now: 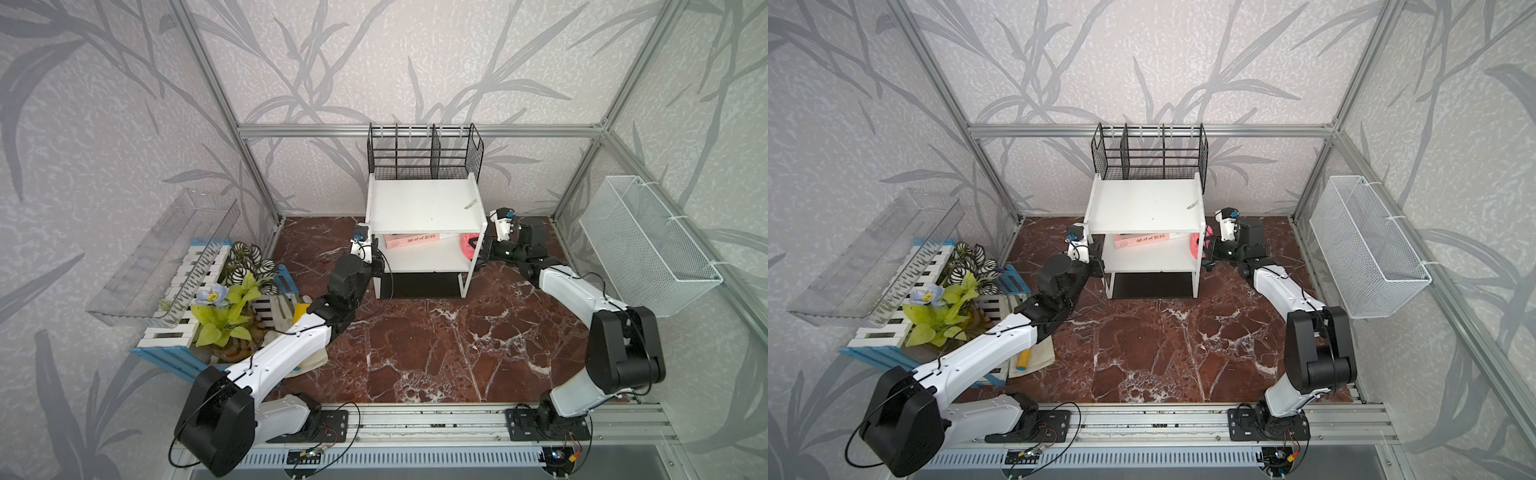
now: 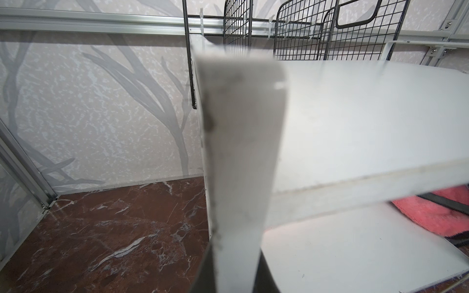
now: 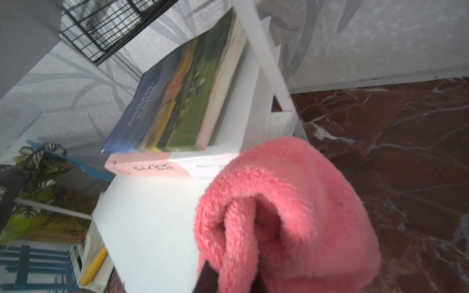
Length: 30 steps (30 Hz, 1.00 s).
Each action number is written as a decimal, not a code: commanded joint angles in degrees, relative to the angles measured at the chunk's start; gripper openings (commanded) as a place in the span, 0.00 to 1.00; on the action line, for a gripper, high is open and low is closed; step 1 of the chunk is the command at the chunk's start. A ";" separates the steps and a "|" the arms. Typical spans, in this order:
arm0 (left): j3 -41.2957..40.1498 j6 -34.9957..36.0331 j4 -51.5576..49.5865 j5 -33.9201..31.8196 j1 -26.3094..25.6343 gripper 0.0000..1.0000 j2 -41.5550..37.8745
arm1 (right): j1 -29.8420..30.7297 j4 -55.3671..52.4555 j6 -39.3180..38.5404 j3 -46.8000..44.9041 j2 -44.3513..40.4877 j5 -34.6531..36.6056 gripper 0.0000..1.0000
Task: Wipe the bookshelf clean with a cloth
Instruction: Wipe the dust from the shelf.
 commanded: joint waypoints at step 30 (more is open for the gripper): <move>0.07 -8.11 1.01 3.36 -0.19 0.00 0.86 | -1.00 2.19 -3.70 16.76 13.01 -2.08 0.00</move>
